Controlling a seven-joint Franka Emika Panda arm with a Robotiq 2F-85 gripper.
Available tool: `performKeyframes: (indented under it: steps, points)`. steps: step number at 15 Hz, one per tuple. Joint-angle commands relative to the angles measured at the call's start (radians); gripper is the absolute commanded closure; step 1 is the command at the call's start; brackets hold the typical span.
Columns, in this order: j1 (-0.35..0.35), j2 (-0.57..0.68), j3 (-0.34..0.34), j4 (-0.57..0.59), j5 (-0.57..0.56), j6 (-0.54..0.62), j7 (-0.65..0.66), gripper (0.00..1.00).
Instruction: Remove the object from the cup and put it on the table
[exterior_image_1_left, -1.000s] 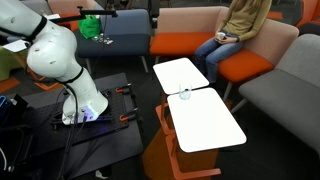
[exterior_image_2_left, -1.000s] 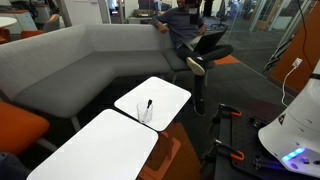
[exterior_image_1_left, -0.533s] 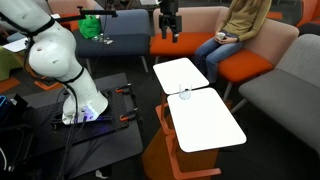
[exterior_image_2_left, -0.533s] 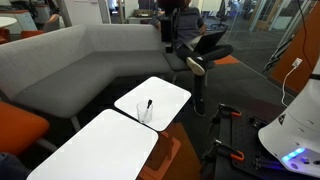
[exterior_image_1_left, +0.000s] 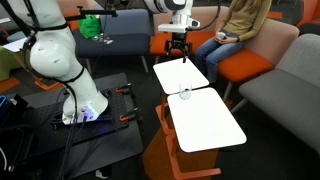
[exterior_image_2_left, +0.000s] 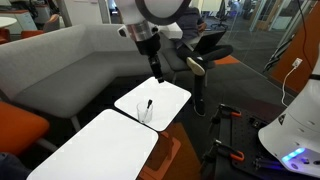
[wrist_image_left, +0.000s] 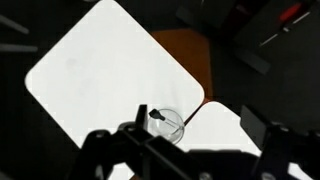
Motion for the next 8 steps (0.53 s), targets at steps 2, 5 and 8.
performKeyframes:
  steps: [2,5,8]
  points:
    - [-0.003,0.166,0.012,0.139,-0.013,-0.051,-0.228,0.00]
    - [-0.005,0.184,0.015,0.130,-0.005,-0.036,-0.234,0.00]
    - [-0.005,0.225,0.023,0.179,-0.006,-0.086,-0.276,0.00]
